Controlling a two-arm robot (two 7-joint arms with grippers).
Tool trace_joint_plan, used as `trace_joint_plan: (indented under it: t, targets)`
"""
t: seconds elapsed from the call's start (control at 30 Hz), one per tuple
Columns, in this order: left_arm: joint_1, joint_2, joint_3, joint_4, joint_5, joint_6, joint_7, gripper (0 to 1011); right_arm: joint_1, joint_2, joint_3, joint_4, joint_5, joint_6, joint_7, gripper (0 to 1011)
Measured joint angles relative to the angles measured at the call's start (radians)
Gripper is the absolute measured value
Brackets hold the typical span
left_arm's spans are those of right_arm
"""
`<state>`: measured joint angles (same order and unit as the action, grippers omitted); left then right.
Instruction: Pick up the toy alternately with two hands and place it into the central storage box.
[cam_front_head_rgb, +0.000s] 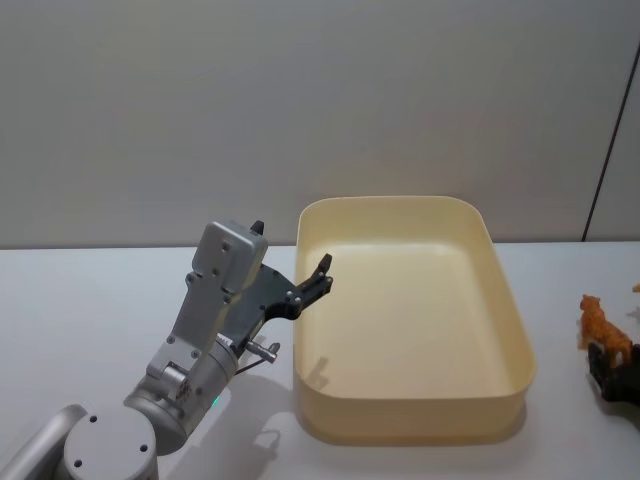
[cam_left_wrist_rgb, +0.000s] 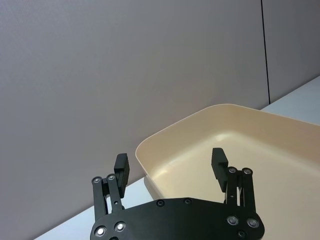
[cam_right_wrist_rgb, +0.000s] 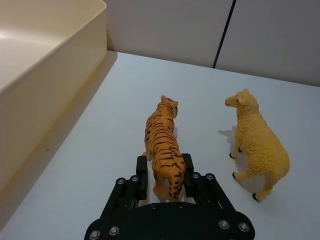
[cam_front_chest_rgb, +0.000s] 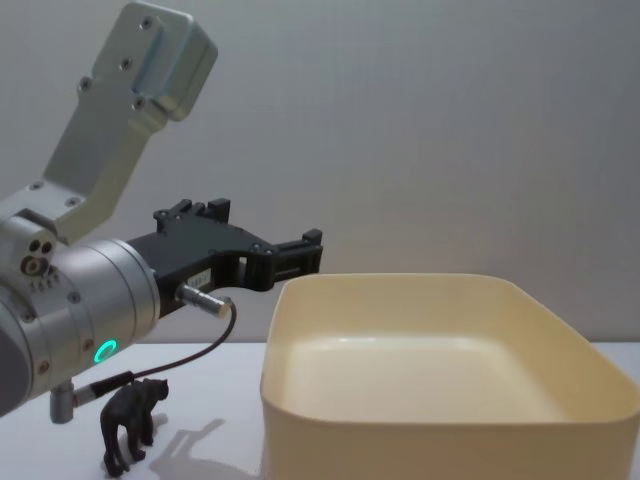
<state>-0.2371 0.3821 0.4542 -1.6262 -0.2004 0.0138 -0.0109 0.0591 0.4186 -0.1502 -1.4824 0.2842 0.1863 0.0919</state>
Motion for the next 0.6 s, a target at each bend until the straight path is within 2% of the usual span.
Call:
trace_joint_plan:
  t: [0.03, 0.07, 0.1, 0.17, 0.6]
  targets:
    - [0.0, 0.0, 0.0, 0.0, 0.0, 0.0, 0.0, 1001, 0.0, 0.0, 0.0, 0.0, -0.001, 0.0, 0.0, 405]
    - [0.0, 0.0, 0.0, 0.0, 0.0, 0.0, 0.0, 1002, 0.001, -0.001, 0.0, 0.001, -0.001, 0.0, 0.0, 343]
    - [0.0, 0.0, 0.0, 0.0, 0.0, 0.0, 0.0, 1001, 0.001, -0.001, 0.0, 0.001, -0.001, 0.0, 0.0, 343]
    - [0.0, 0.0, 0.0, 0.0, 0.0, 0.0, 0.0, 1001, 0.001, -0.002, 0.0, 0.001, -0.001, -0.006, 0.001, 281]
    - [0.0, 0.0, 0.0, 0.0, 0.0, 0.0, 0.0, 1002, -0.003, -0.009, 0.002, -0.027, -0.001, -0.094, -0.013, 278]
